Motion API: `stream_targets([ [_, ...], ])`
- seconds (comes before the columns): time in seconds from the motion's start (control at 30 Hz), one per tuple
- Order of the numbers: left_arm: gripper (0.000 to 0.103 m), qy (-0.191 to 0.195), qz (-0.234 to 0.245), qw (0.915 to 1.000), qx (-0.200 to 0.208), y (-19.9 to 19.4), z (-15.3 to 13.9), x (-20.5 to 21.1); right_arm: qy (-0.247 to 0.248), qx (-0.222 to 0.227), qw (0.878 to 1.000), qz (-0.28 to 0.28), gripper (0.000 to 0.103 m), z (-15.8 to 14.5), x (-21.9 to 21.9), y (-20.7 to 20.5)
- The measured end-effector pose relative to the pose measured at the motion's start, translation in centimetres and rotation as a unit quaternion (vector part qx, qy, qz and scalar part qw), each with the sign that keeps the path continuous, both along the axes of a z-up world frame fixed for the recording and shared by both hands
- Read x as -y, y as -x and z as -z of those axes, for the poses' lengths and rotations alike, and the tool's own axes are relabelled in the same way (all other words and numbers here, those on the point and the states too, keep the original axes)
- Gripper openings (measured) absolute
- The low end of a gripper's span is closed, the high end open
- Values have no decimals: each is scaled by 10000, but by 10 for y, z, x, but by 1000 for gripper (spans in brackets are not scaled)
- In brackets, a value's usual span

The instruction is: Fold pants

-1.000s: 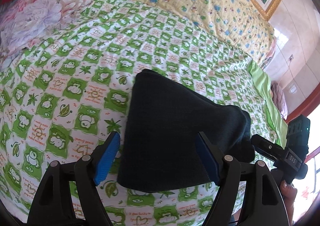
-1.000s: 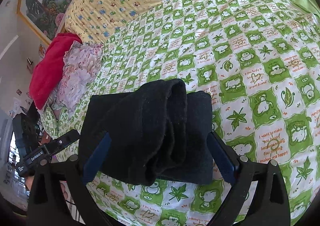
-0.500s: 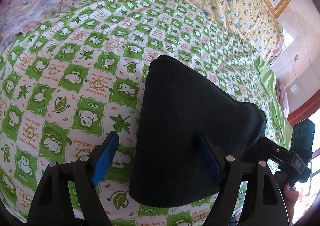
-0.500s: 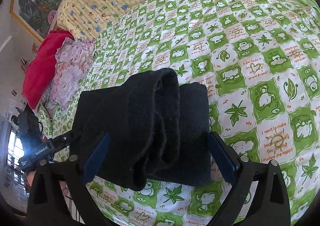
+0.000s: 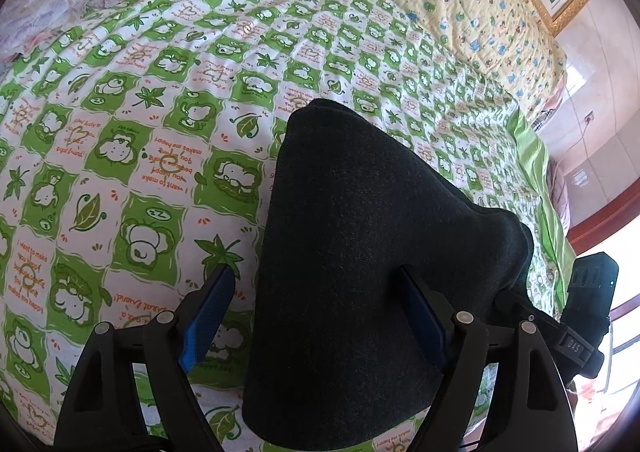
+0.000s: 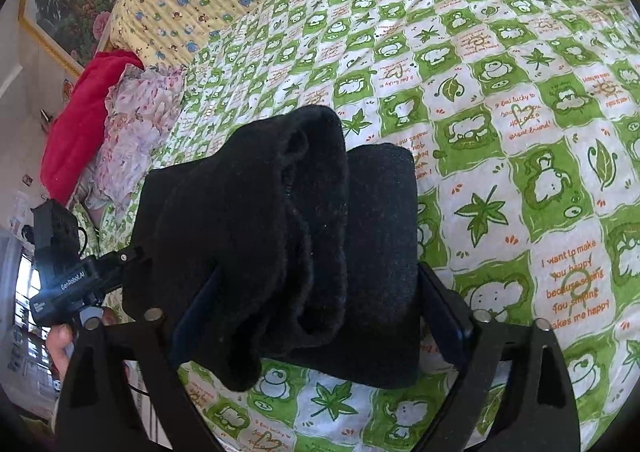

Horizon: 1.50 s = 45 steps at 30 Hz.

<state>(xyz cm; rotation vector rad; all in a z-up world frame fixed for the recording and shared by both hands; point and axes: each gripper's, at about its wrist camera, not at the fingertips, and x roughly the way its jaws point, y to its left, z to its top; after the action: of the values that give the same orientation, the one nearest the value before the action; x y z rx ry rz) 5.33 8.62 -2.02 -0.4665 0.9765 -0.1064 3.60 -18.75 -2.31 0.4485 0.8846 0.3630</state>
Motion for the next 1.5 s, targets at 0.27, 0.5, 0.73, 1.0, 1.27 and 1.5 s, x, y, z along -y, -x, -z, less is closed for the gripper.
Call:
stream_targets([
  [0.27, 86, 115, -7, 9999, -12, -4, 5, 3, -163, 30, 9998, -88, 67, 3, 6, 2],
  [0.5, 59, 97, 147, 9997, 147, -6, 2, 14, -189, 65, 9998, -90, 63, 1, 5, 6],
  [0.73, 38, 56, 192, 9993, 326, 0, -9, 11, -218, 185, 9995, -102, 54, -12, 1, 9],
  [1.0, 31, 11, 4, 9981, 609, 16, -36, 1, -250, 476, 9979, -348, 49, -41, -13, 9],
  [1.27, 31, -82, -428, 9943, 973, 38, -68, -37, -335, 733, 9937, -783, 48, -63, -49, -5],
  [1.5, 31, -186, -908, 9899, 1077, 50, -81, -79, -273, 965, 9877, -1200, 48, -81, -92, -32],
])
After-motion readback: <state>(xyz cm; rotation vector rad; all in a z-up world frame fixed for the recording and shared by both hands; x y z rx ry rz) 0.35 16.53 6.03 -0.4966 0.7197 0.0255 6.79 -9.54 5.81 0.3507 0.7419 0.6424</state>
